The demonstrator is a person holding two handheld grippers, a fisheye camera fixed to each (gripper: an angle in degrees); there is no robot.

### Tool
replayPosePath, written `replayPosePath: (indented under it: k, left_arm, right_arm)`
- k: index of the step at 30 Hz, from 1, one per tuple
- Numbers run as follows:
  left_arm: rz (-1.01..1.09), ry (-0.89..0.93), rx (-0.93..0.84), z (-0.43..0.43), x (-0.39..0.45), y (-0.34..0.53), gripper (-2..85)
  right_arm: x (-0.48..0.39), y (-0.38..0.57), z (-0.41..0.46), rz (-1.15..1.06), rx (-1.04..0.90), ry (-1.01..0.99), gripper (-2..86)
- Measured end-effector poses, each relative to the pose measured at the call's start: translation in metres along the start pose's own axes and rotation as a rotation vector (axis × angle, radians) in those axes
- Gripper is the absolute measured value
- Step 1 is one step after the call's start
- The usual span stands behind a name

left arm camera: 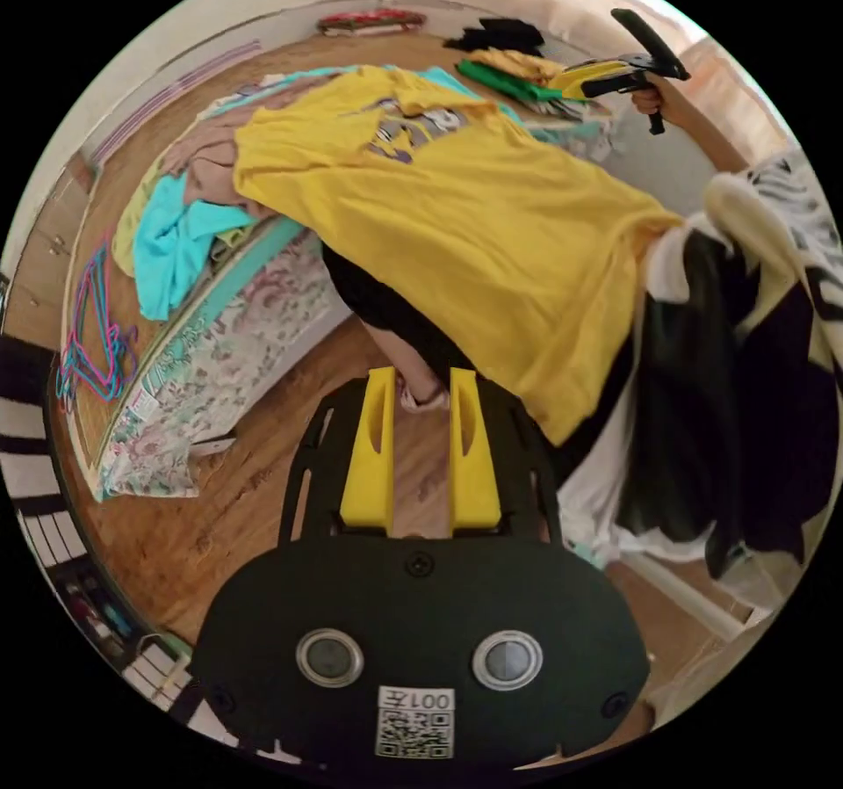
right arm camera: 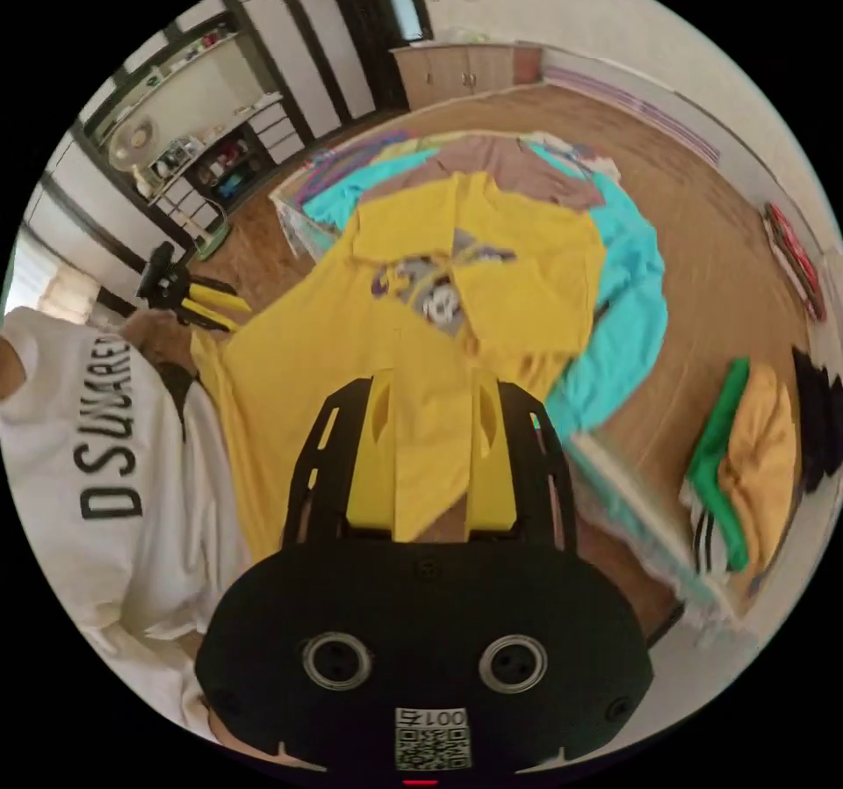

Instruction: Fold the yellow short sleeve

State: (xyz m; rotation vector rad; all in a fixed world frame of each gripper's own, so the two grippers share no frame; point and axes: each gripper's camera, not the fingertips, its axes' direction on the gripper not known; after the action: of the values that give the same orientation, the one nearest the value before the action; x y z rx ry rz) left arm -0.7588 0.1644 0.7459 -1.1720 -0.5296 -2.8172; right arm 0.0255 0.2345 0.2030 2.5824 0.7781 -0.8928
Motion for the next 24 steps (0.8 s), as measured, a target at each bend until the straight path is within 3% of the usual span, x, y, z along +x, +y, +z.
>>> replayPosePath:
  k: [4,11,14,20,24]
  left_arm:
    - [0.144,-0.059,-0.115,-0.021,0.030,0.016,9.1]
    - [0.403,-0.134,-0.123,-0.055,0.095,0.013,8.9]
    - [0.415,-0.167,-0.115,-0.053,0.106,0.008,8.3]
    - [0.433,-0.161,-0.053,-0.074,0.122,0.012,2.5]
    - [0.423,-0.198,-0.031,-0.098,0.123,0.016,0.8]
  right_arm:
    - [-0.027,0.084,-0.006,0.035,-0.109,0.060,11.2]
    - [-0.106,0.135,-0.007,-0.196,-0.204,-0.150,11.8]
    - [-0.119,0.146,0.021,-0.279,-0.311,-0.148,11.7]
    - [-0.101,0.166,0.013,-0.217,-0.244,-0.227,7.9]
    - [-0.100,0.182,0.018,-0.201,-0.279,-0.126,6.7]
